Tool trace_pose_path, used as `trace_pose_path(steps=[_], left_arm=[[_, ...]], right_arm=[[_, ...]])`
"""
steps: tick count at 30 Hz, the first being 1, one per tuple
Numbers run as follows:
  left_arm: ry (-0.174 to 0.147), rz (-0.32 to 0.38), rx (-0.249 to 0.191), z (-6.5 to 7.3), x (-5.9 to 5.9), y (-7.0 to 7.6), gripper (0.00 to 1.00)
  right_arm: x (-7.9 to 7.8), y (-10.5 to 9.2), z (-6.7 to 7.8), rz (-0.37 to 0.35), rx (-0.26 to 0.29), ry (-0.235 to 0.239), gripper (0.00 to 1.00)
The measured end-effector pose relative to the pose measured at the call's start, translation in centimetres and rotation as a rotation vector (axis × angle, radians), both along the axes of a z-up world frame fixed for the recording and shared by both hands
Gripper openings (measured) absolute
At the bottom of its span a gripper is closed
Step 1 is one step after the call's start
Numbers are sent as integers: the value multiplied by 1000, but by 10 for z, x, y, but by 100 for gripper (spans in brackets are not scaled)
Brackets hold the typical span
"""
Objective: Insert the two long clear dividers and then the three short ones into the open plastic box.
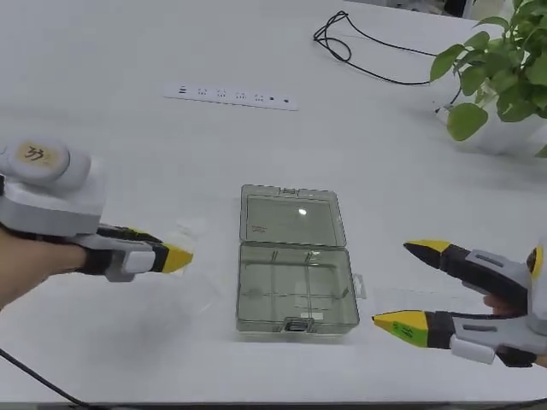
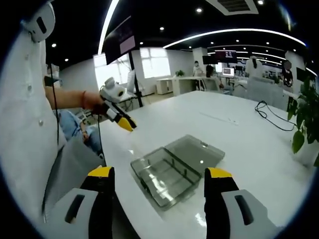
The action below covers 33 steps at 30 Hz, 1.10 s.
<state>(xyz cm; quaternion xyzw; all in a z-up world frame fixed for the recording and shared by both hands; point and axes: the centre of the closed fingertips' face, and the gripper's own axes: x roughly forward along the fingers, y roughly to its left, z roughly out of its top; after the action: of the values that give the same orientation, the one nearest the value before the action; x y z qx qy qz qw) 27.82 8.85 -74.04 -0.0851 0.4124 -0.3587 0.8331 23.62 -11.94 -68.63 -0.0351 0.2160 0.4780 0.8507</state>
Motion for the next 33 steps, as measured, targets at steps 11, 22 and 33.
trace_pose_path(steps=[11,22,33], left_arm=[[-51,19,-146,33,-9,-39,30],[-97,38,-235,56,-15,-73,30],[-140,23,-253,66,-24,-98,30]], right_arm=[[7,36,40,-50,127,18,58],[16,70,64,-127,209,34,44],[22,76,46,-224,188,90,31]])
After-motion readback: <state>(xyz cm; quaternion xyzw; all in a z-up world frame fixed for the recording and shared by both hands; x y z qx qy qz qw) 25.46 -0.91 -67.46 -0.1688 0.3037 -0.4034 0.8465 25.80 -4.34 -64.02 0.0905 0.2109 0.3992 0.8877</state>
